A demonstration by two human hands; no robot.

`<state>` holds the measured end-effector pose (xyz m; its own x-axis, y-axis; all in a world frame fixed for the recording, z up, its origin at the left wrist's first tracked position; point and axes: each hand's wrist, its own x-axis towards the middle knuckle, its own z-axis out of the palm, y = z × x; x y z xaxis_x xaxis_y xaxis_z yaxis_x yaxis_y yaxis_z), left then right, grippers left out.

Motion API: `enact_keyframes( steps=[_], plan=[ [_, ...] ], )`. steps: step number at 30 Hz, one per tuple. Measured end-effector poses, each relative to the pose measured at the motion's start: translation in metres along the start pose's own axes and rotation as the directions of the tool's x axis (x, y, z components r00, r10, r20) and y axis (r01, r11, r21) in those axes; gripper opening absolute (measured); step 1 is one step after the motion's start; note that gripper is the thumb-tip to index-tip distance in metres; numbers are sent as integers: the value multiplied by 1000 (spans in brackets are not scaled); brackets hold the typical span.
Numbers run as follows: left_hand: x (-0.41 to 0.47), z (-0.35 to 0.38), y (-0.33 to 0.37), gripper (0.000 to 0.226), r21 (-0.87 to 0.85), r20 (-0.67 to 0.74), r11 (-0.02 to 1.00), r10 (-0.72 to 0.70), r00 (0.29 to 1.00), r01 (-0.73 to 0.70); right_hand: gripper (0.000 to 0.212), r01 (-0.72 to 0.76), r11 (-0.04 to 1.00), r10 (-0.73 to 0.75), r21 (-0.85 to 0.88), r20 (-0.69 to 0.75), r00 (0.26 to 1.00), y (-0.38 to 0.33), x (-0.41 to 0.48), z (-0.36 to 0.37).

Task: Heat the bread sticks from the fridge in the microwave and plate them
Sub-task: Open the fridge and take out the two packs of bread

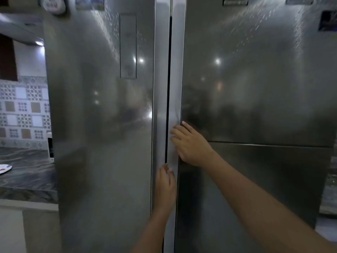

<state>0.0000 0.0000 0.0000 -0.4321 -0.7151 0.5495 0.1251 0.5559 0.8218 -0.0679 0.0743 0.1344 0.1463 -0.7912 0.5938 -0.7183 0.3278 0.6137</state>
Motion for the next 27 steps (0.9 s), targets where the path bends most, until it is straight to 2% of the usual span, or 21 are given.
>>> enact_keyframes(
  steps=[3,7,9,12,18,22,27],
  plan=[
    [6,16,-22,31,-61,61,997,-34,998,38,46,48,997,-44,-57,53,998,6,6,26],
    [1,30,-37,26,-184,230,977,-63,971,107,44,81,984,-85,-157,-18,996,9,2,48],
    [1,37,-40,28,-250,194,963,-52,980,101,42,84,980,-94,-179,-48,994,8,5,51],
    [-1,44,-44,28,-240,130,962,-104,986,133,46,60,981,-61,-186,-2,998,0,6,56],
    [2,32,-41,29,-186,231,964,-147,962,191,52,10,973,23,-229,143,989,-12,4,53],
    [-5,28,-35,30,-186,214,963,-156,964,197,51,-17,969,53,-247,140,989,-18,3,47],
    [-35,20,-25,24,-244,153,956,-131,980,166,51,-45,983,54,-177,47,997,-27,-19,33]
  ],
)
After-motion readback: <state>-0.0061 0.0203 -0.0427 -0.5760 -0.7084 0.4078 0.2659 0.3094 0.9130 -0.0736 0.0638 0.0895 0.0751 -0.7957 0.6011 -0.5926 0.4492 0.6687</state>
